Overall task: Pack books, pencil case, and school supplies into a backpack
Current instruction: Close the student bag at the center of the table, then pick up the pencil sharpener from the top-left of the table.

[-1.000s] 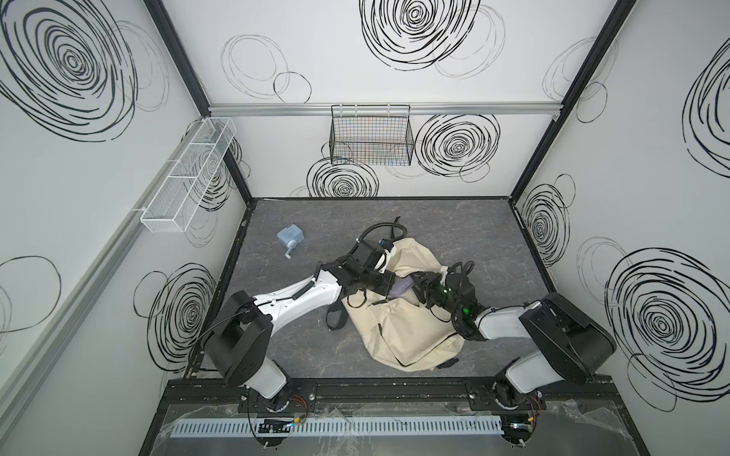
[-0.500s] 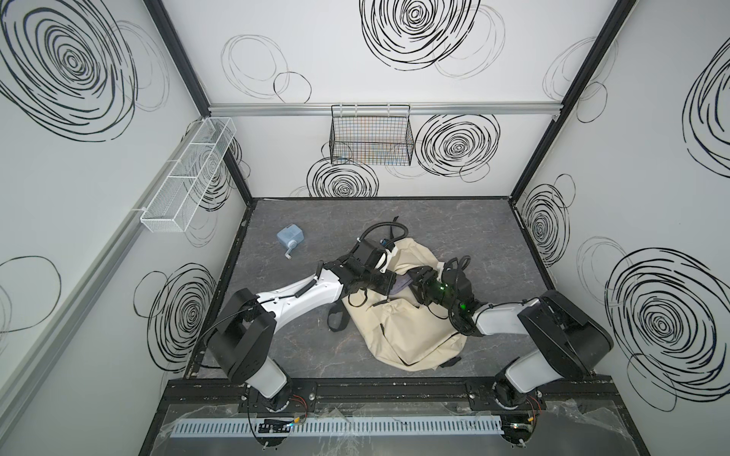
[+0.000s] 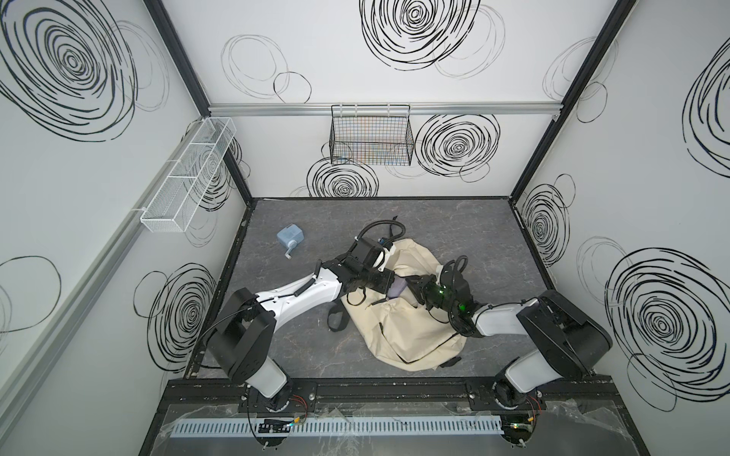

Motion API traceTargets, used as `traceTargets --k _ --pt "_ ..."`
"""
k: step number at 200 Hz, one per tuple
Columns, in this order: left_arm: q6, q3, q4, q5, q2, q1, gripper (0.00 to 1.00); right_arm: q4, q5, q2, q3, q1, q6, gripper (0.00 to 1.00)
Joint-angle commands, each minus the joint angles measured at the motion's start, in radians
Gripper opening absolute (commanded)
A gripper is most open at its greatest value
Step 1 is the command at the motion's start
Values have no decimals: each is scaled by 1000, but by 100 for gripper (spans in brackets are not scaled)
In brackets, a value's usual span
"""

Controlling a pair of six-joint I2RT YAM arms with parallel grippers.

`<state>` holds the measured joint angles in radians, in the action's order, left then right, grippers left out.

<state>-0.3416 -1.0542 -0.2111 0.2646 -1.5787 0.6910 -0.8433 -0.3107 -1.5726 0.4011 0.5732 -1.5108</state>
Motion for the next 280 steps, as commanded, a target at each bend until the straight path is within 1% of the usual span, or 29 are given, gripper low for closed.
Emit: traceTargets --k 1,33,61,65,75,82,90,113,124,130,147,179,193,217,220,223,227,240,254,267,280 --pt "5 -18 69 34 -1 13 0 -23 -29 -77 41 27 8 20" --pt "16 -12 66 28 6 8 0 -49 -29 -127 92 32 8 20" --pt "33 -25 44 35 3 -6 2 -60 -54 -118 84 27 12 26" --pt "35 -27 40 35 5 -8 2 -53 -54 -109 79 27 16 28" --pt "39 -30 36 35 11 -14 16 -19 -48 -76 67 24 35 36" --pt "40 -32 33 32 20 -18 25 23 -40 -41 64 22 60 39" --pt "45 -33 31 30 35 -27 32 79 -27 1 61 22 96 41" --pt "60 -25 35 -8 103 -55 61 253 21 140 59 19 197 45" --pt "72 -16 44 -32 145 -74 71 328 28 198 61 16 234 47" --pt "77 -10 47 -46 170 -87 74 364 30 227 62 16 252 49" --pt "89 4 62 -69 231 -140 77 446 39 313 51 15 283 51" --pt "107 8 75 -95 307 -275 93 550 47 454 22 15 327 53" --pt "121 -8 63 -111 308 -344 94 588 54 512 22 16 358 53" --pt "136 -55 9 -150 266 -460 95 677 82 579 62 25 432 53" --pt "138 -57 5 -157 261 -476 96 688 88 583 68 27 444 53" --pt "140 -60 3 -164 255 -490 100 697 93 586 78 29 455 53" --pt "142 -60 4 -175 247 -508 96 709 99 590 90 32 471 53" --pt "148 -68 3 -197 213 -571 96 741 110 589 141 41 521 53" --pt "158 -82 2 -196 161 -633 96 770 118 572 207 54 570 53" --pt "227 -112 -13 -202 96 -669 96 784 123 547 267 72 622 53" --pt "353 -141 -28 -207 30 -689 96 792 119 517 322 90 663 53"
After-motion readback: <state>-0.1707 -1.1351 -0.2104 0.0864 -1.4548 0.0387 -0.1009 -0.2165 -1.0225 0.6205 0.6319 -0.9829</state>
